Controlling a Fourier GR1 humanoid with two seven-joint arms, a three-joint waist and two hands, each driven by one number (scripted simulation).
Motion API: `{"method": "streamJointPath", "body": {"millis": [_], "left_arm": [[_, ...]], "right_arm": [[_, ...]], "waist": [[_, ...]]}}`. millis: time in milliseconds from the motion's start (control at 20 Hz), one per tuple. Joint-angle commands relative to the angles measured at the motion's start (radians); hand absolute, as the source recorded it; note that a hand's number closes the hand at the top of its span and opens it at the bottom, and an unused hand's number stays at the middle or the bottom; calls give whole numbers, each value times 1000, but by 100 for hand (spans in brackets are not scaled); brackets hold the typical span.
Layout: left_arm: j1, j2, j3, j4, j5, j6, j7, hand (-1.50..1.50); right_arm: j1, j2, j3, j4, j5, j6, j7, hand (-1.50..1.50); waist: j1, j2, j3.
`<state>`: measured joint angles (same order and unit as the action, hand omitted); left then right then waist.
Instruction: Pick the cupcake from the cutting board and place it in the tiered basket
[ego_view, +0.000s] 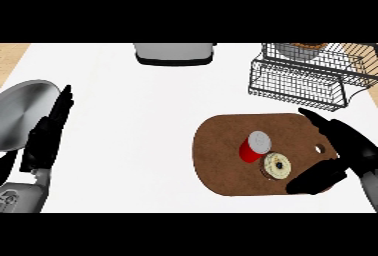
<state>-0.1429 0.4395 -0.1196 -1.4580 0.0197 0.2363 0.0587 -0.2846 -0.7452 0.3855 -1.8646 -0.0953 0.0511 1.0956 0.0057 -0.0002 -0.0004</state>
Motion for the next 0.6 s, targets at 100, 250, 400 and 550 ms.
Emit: {"method": "streamJointPath", "body": {"millis": [100,250,400,550], "left_arm": [[14,-35,-1,-50,-44,18,48,0],[34,-57,5,4,-47,3,-21,0],[31,-22,47,-28,-22,-41,6,0],[4,-79,7,-39,-73,-3,47,0]], "right_arm": [[17,59,66,-58,120,12,143,-150],[49,39,79,-41,185,30,86,-150],[42,60,88,-124,213,24,181,-150],[19,62,59,-70,208,82,149,-150]], "waist": [[-2,-2,0],[-3,-1,0],[-5,-3,0],[-4,-1,0]]}}
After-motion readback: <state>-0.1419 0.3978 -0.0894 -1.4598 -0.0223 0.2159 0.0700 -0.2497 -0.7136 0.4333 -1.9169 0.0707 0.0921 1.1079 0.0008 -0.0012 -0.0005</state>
